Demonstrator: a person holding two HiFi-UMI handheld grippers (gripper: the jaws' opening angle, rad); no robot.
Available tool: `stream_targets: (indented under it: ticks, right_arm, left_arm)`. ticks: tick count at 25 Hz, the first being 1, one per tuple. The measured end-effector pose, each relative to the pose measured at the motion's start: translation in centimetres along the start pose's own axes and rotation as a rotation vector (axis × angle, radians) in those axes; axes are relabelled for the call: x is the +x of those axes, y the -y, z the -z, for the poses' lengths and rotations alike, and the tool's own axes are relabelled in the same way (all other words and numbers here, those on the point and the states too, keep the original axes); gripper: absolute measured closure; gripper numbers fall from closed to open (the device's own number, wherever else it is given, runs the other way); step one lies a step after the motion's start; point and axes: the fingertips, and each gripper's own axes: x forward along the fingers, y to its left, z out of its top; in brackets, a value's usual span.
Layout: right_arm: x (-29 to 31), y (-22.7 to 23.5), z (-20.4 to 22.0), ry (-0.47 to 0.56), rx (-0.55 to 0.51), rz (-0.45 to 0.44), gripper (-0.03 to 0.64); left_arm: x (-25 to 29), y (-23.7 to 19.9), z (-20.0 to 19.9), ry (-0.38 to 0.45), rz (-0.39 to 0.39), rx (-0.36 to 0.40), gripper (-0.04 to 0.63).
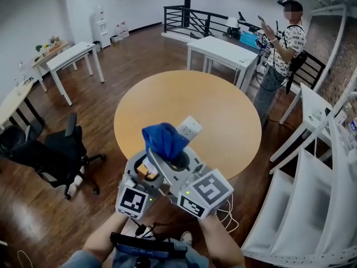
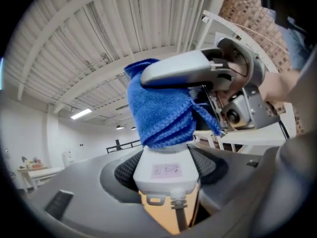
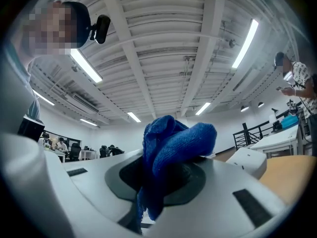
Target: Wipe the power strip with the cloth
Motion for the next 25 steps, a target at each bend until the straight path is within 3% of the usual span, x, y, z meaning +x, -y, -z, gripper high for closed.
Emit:
stream_targets:
  ticks: [20, 25]
  right_arm:
    - [-3.5, 8.7, -7.6, 0.123, -0.077, 0.200, 0.546]
    - [-3.6, 9.7, -9.2, 0.135, -0.099, 0.185, 0.546]
  left_arm:
    - [-1.5, 0.3, -1.7, 0.038, 0.002, 0.009, 0.313]
    - [-1.5, 0.3, -2.0, 0.045, -0.004, 0.011, 0.313]
